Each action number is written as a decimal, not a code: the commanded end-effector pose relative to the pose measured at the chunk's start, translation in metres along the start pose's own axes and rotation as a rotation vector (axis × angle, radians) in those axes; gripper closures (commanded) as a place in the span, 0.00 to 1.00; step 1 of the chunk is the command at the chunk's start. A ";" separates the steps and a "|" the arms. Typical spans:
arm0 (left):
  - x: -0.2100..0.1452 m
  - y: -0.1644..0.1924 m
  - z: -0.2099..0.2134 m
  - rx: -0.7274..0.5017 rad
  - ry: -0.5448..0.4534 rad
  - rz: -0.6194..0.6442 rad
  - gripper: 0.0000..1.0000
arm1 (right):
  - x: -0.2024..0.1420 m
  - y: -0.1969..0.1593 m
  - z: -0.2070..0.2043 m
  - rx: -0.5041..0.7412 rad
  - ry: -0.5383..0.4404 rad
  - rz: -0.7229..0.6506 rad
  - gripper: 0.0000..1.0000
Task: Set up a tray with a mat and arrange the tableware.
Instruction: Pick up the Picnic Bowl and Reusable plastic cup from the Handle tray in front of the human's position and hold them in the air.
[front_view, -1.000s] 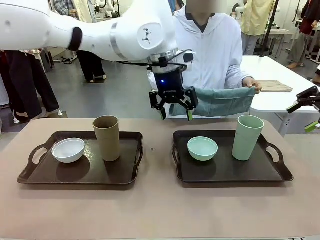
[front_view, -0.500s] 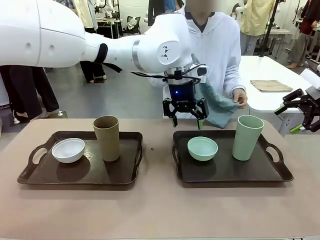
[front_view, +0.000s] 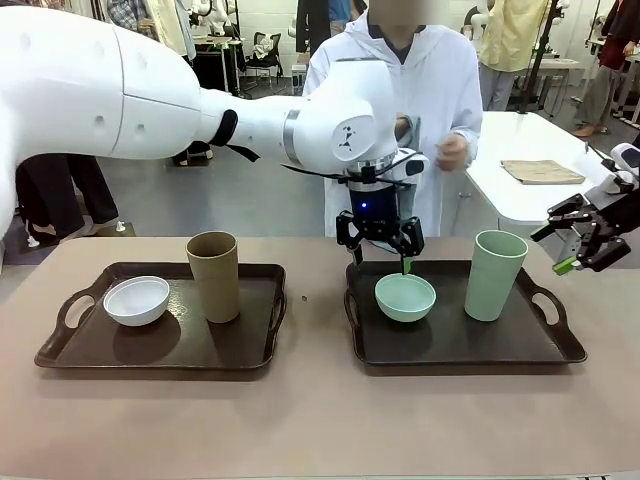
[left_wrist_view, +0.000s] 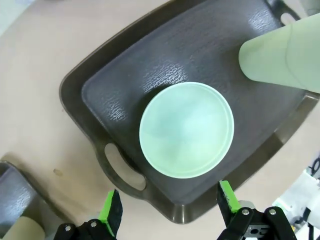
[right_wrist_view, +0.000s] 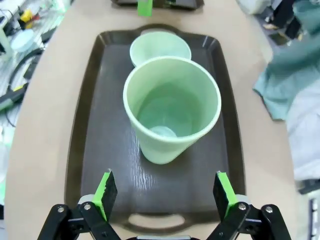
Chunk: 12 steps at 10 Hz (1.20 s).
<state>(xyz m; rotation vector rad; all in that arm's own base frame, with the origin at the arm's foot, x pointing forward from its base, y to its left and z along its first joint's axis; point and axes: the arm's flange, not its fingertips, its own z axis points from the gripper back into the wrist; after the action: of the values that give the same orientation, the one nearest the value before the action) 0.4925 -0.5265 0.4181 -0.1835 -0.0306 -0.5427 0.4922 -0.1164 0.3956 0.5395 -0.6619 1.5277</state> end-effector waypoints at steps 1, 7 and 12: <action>0.005 -0.002 -0.001 0.004 -0.026 -0.024 0.00 | 0.003 -0.012 -0.009 0.017 -0.057 -0.037 0.00; 0.001 0.000 -0.006 -0.003 -0.001 -0.007 0.00 | 0.001 -0.005 -0.009 0.012 -0.029 -0.033 0.00; 0.017 0.002 -0.035 0.233 -0.123 0.247 0.00 | -0.039 -0.035 -0.061 0.072 0.023 -0.182 0.00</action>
<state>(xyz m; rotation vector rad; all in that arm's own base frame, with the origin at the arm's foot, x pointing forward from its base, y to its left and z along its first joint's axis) 0.5073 -0.5299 0.3863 -0.0349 -0.1659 -0.3112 0.5208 -0.1019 0.3247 0.6292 -0.5527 1.4100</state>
